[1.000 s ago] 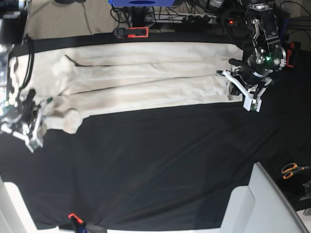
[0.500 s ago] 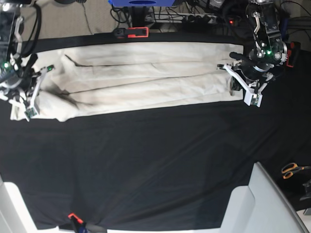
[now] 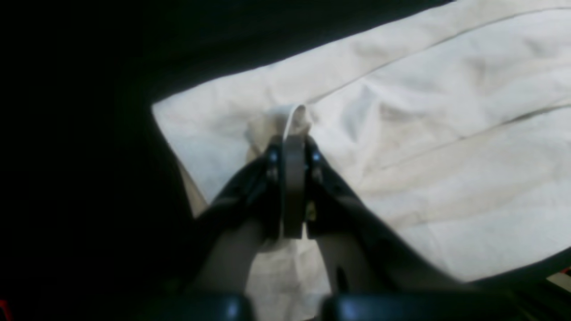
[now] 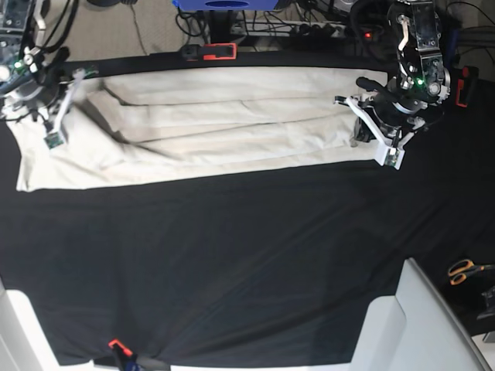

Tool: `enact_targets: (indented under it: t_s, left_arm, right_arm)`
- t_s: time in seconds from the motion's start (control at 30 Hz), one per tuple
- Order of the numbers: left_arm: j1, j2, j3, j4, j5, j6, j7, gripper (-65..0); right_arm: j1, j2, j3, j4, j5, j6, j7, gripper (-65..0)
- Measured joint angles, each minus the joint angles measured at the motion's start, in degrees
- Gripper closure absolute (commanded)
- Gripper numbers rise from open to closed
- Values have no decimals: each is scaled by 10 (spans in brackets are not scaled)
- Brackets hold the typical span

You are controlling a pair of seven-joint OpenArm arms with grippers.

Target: Fold the T-shirt properly

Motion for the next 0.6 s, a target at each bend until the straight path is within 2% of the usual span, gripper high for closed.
enact_targets:
  t_s: [0.3,0.6]
  left_arm:
    - [11,-12,0,6,0,0,0,0]
    - [16,-11,0,11,0,0,0,0]
  right_arm:
    - [-25,2,-2,-4,-2,0,12,-6]
    - [9,1,-2,-57,-4,0,28,-6]
